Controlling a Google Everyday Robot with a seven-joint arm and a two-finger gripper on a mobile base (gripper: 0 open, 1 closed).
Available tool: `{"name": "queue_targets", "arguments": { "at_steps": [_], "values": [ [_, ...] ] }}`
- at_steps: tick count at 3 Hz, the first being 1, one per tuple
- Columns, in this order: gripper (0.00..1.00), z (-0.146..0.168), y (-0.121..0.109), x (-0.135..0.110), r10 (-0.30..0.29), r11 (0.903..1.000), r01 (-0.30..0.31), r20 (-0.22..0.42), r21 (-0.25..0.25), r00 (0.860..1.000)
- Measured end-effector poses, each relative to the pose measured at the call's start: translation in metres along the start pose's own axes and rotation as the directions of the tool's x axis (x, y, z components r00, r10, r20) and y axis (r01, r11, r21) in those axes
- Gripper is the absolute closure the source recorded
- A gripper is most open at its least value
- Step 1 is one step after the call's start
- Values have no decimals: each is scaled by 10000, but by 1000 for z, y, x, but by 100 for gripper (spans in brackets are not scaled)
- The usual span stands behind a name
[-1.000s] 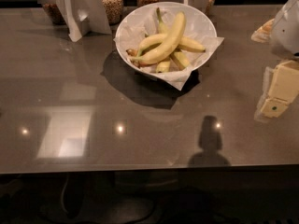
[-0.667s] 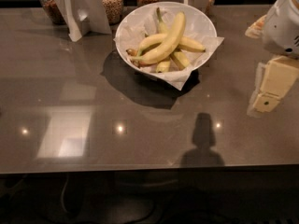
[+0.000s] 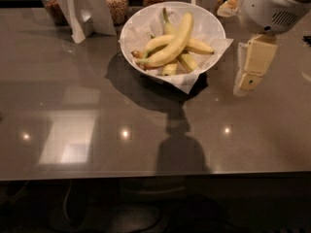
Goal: Pick banana from white bowl
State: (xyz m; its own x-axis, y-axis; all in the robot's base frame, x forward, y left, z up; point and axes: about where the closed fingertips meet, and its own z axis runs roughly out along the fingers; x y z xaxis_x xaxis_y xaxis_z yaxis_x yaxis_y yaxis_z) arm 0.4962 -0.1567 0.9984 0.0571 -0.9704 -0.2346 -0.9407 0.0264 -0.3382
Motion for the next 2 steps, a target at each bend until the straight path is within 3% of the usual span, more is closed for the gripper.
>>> {"name": "queue_targets", "arguments": {
  "at_steps": [1, 2],
  "values": [
    [0, 9, -32, -26, -1533, 9882, 1521, 910, 199, 9840],
    [0, 27, -60, -50, -2750, 9614, 2695, 1729, 550, 9458]
  ]
}}
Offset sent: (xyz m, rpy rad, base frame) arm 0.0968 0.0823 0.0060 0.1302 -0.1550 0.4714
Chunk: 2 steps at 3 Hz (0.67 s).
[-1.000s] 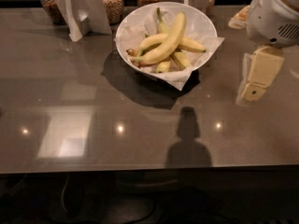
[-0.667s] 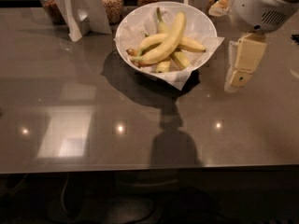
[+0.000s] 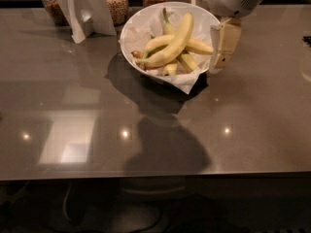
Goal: Pick banana from white bowl
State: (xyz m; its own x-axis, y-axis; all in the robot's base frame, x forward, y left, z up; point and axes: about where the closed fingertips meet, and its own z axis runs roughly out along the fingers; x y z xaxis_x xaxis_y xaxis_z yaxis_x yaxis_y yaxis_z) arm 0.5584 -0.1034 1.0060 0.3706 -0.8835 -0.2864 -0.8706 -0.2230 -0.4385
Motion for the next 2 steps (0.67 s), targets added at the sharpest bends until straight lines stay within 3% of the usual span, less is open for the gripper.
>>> {"name": "queue_targets", "arguments": {
  "at_steps": [1, 2],
  "values": [
    [0, 27, -25, -6, -778, 9968, 770, 375, 211, 9963],
    [0, 54, -43, -12, -1290, 9912, 1281, 269, 330, 9913]
  ]
}}
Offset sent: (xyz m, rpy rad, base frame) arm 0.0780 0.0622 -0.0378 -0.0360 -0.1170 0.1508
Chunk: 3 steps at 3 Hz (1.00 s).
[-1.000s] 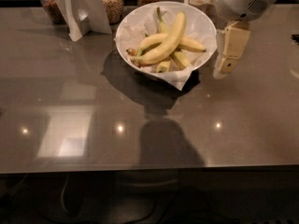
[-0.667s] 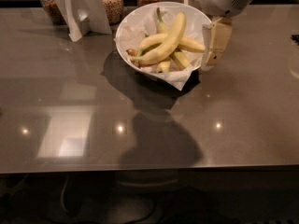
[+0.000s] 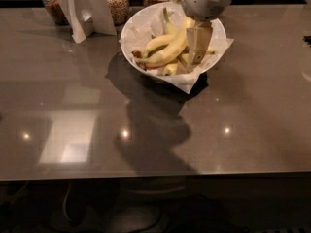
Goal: Pick banana from white bowl
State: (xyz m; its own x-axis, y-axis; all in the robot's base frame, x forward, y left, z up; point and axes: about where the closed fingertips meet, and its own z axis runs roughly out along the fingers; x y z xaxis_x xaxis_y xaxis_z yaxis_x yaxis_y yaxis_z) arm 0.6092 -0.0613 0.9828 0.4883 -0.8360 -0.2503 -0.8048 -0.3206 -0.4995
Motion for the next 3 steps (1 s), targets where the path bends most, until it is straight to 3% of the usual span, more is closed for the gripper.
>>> {"name": "queue_targets", "arguments": {
  "at_steps": [1, 2, 3],
  "values": [
    [19, 23, -10, -1, -308, 9995, 307, -191, -93, 9993],
    [50, 46, -12, 5, -549, 9975, 523, -559, -465, 9969],
    [63, 55, -9, 15, -616, 9956, 554, -822, -760, 9947]
  ]
}}
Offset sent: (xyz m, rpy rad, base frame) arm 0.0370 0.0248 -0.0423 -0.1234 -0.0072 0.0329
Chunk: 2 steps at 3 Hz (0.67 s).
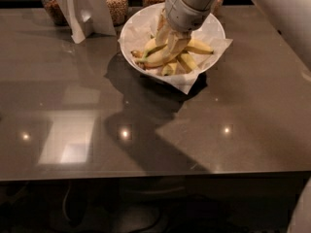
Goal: Pick banana from white bowl
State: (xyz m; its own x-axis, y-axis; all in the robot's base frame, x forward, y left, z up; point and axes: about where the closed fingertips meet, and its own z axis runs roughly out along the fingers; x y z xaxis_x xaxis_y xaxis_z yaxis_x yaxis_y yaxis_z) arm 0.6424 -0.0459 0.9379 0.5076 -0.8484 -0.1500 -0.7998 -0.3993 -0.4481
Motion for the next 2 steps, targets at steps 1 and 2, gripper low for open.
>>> {"name": "queue_targets", "arguments": {
  "at_steps": [1, 2],
  "values": [
    [52, 10, 10, 14, -100, 9988, 79, -437, -483, 9990],
    [37, 10, 20, 29, -256, 9958, 179, -857, -899, 9960]
  ]
}}
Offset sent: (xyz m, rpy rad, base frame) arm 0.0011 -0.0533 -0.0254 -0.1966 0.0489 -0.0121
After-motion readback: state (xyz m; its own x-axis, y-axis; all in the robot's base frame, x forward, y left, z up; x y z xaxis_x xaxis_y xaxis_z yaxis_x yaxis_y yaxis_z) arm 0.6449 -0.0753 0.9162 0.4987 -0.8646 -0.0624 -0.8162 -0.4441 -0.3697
